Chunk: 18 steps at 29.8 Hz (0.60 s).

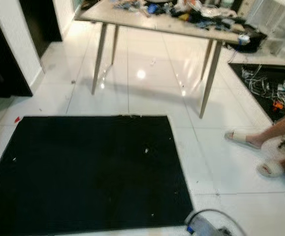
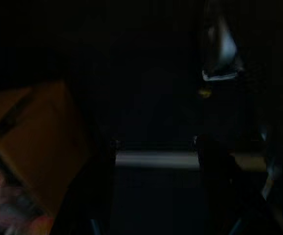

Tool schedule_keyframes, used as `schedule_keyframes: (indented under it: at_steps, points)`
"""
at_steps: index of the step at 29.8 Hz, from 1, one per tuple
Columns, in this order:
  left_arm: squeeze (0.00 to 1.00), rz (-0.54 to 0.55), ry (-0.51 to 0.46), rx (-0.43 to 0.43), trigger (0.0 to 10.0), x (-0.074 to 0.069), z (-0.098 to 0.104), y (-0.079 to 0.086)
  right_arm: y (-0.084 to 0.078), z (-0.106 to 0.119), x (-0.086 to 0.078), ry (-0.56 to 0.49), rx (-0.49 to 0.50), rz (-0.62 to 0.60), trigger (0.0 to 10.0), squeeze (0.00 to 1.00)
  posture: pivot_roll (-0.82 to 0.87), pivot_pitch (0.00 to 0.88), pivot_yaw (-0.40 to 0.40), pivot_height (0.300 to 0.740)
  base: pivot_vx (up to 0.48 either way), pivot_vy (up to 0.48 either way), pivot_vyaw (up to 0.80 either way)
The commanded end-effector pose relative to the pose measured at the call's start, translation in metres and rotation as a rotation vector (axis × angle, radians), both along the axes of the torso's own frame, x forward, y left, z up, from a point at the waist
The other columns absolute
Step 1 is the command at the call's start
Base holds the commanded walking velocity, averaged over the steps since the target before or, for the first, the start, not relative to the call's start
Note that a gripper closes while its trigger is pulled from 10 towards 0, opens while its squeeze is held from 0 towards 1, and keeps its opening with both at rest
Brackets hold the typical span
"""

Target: Picking trash to rubbish bin

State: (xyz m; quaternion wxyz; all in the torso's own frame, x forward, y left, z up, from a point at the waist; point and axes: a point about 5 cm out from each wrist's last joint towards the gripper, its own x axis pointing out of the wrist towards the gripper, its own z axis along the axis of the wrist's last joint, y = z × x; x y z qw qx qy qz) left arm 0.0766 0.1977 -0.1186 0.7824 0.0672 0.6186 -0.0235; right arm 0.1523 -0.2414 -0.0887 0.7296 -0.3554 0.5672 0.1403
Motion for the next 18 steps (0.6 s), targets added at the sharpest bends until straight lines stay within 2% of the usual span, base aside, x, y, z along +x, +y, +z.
schedule_keyframes:
  at_steps: [1,9,14,18]
  points:
    - [0.0,-0.01,-0.054,-0.024,10.0,0.014,0.002,-0.007,0.01,0.002,0.011,-0.036,0.036,-0.003,10.0,0.0,0.0,0.063,-0.015,0.74,0.48,0.0,-0.8]
    - [0.0,-0.024,-0.052,-0.024,10.0,0.014,0.002,-0.007,0.012,0.001,0.01,-0.049,0.04,-0.013,10.0,0.0,0.0,0.064,-0.009,0.74,0.48,0.0,-0.8]
    - [0.0,-0.027,-0.052,-0.025,10.0,0.013,0.002,-0.007,0.008,0.002,0.01,-0.073,0.034,-0.044,10.0,0.0,0.0,0.063,-0.008,0.74,0.48,0.0,0.0]
    - [0.0,-0.029,-0.052,-0.026,10.0,0.013,0.002,-0.007,0.001,0.006,0.015,-0.118,0.029,-0.116,10.0,0.0,0.0,0.064,-0.008,0.74,0.48,0.0,0.0]
